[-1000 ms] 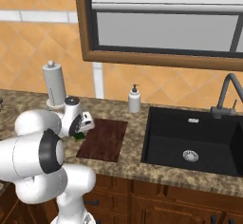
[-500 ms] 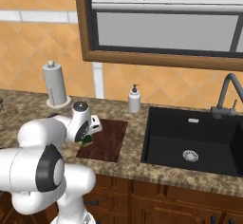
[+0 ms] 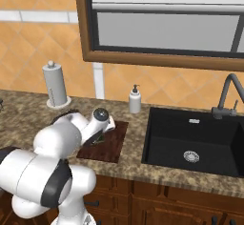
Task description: Pick up the sponge from the counter and clean the cutting board by briefly scrubbing or pressing down on the cutting board. Once finished, release the sponge.
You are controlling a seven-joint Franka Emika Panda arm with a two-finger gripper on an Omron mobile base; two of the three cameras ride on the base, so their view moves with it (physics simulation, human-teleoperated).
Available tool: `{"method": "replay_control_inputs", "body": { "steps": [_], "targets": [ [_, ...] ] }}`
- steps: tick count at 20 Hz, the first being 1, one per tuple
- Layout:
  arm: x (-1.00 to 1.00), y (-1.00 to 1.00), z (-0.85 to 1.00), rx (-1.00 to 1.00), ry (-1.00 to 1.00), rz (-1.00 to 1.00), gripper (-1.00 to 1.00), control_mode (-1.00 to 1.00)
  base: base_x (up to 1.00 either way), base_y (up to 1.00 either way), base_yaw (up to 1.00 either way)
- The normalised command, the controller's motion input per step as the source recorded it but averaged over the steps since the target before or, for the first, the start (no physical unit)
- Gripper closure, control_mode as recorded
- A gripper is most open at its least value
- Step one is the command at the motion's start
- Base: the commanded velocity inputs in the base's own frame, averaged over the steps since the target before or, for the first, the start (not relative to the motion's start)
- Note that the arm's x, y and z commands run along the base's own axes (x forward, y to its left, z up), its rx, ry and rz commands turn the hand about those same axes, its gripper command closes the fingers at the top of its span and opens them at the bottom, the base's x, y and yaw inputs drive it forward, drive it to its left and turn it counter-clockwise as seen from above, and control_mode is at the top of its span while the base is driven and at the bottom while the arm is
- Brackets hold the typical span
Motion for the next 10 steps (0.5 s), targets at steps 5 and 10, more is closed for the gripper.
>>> {"method": "replay_control_inputs", "body": {
  "steps": [5,10],
  "targets": [
    [0.0,-0.25,0.4,0.11,0.07,0.08,1.0,-1.0,0.0,0.0,0.0],
    [0.0,-0.34,0.21,0.04,0.02,0.15,1.0,-1.0,0.0,0.0,0.0]
  ]
}}
